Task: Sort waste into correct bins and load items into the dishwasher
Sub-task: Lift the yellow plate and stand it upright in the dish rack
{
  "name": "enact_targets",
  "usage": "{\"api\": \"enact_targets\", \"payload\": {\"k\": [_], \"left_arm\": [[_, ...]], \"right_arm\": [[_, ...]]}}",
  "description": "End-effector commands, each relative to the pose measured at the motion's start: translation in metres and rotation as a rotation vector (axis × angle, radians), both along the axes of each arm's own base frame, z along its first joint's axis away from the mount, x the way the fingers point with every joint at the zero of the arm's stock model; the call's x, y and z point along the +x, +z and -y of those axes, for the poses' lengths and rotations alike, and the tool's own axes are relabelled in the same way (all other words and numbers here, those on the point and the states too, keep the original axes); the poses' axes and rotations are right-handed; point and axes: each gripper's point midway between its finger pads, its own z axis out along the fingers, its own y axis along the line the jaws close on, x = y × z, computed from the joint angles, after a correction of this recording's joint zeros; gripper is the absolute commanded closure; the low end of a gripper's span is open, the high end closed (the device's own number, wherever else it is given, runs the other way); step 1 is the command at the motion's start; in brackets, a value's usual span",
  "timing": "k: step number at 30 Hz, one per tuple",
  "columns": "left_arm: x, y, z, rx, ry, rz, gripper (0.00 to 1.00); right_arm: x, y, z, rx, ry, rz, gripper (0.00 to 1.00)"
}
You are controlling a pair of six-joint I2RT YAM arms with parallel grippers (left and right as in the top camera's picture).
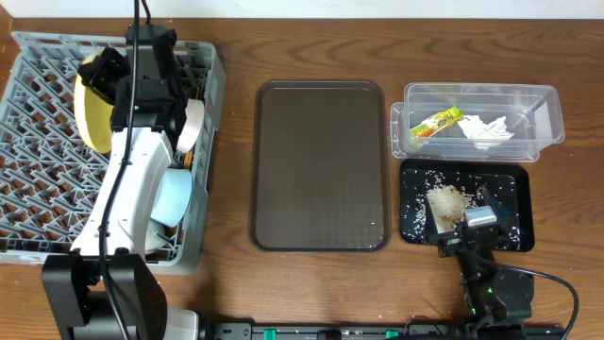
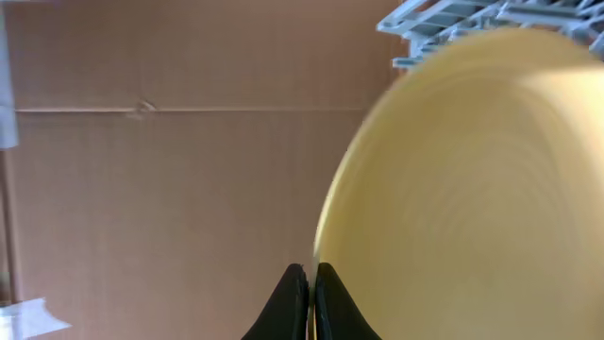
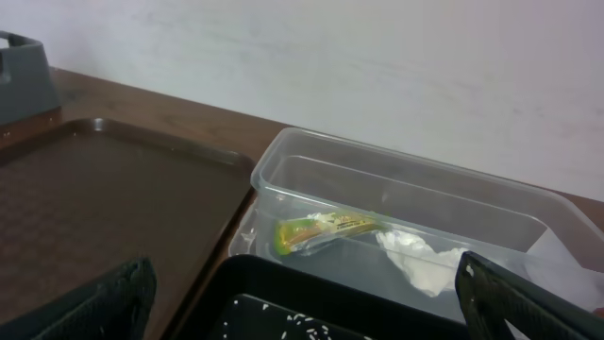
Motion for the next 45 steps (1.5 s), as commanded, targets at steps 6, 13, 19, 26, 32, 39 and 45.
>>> {"api": "enact_targets", "payload": {"k": [6,13,19,26,32,39,45], "left_arm": [[-0.011,-0.007,-0.003,-0.002,-0.003,-0.058,0.94],[-0.015,-0.021,-0.005,-0.069,0.012,-0.032,0.94],[-0.018,-0.040,0.001,-0.139,-0.014,-0.077,0.87],[-0.024,-0.037,0.005,-0.159,0.037,0.003,0.51],[-0.030,-0.001,0.035,-0.186,0.015,0.189,0.08],[-0.052,0.027,0.103,-0.449,-0.136,0.403,0.02],[-0.087,-0.017,0.222,-1.173,-0.356,0.218,0.02]], "right_arm": [[0.000,-0.002,0.001,-0.007,-0.004,-0.005,0.01],[0.000,-0.002,0.001,-0.007,-0.004,-0.006,0.01],[0.000,-0.002,0.001,-0.007,-0.004,-0.005,0.01],[0.000,-0.002,0.001,-0.007,-0.004,-0.005,0.01],[0.000,-0.002,0.001,-0.007,-0.004,-0.005,0.01],[0.000,-0.002,0.001,-0.007,-0.004,-0.005,0.01],[0.000,-0.002,0.001,-0.007,-0.004,-0.005,0.01]]}}
